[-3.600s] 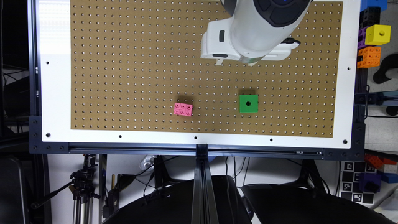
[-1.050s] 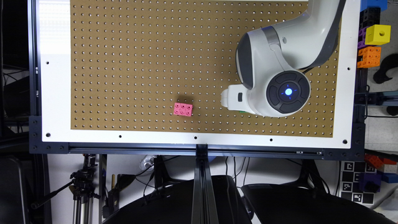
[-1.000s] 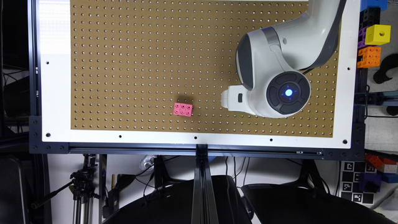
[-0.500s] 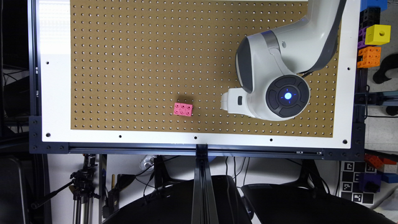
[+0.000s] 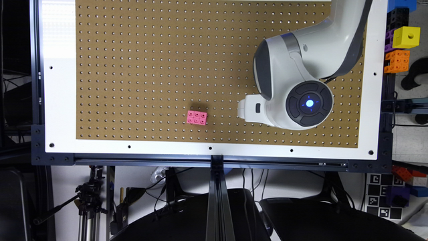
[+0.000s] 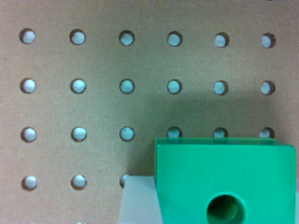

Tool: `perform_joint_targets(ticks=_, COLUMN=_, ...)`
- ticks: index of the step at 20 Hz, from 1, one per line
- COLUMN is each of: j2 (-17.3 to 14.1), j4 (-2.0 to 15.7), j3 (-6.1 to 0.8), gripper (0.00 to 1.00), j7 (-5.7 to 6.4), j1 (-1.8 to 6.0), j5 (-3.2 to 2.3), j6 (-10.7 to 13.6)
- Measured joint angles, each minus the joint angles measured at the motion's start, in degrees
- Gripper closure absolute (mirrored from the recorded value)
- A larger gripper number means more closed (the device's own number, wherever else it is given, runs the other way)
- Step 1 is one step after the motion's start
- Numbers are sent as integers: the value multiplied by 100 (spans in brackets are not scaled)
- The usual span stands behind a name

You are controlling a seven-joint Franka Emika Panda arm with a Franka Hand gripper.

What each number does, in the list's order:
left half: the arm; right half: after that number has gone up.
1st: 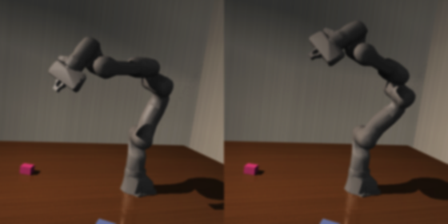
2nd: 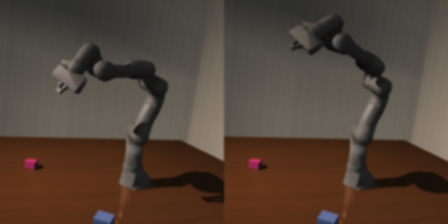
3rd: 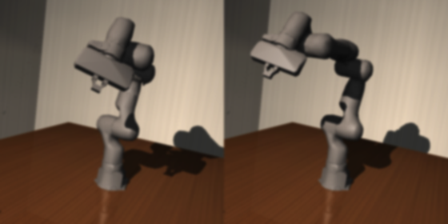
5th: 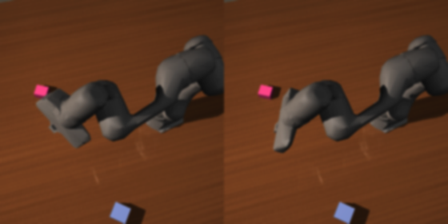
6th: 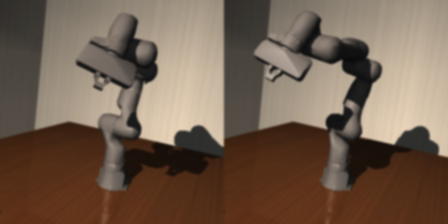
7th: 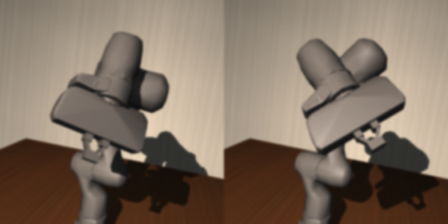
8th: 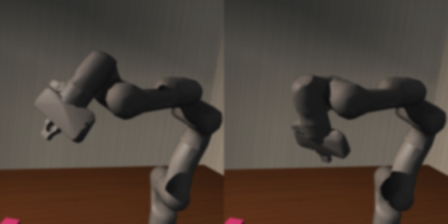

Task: Pick up green block.

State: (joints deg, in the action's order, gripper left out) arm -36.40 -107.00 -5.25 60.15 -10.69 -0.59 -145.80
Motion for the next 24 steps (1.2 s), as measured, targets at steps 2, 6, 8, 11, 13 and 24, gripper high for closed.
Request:
perform_joint_targets(ticks=2, j2=0, j4=0, j3=0, gripper=100, j7=0, j1=0, j5=0, j6=0)
perform_joint_targets(ticks=6, j2=65, j4=0, j3=0, gripper=100, j7=0, j1=1, j5=0, j6=54)
perform_joint_targets(ticks=8, j2=214, j4=0, j3=0, gripper=100, j7=0, j1=1, j5=0, j6=232)
perform_joint_targets(ticks=11, j2=373, j4=-1, j3=0, gripper=100, j7=0, j1=1, j5=0, j6=426)
perform_joint_targets(ticks=13, j2=490, j4=-1, j3=0, gripper=100, j7=0, j1=1, j5=0, j6=543)
perform_joint_targets(ticks=24, j2=1145, j4=-2, j3=-1, gripper=100, j7=0, j1=0, j5=0, j6=1194)
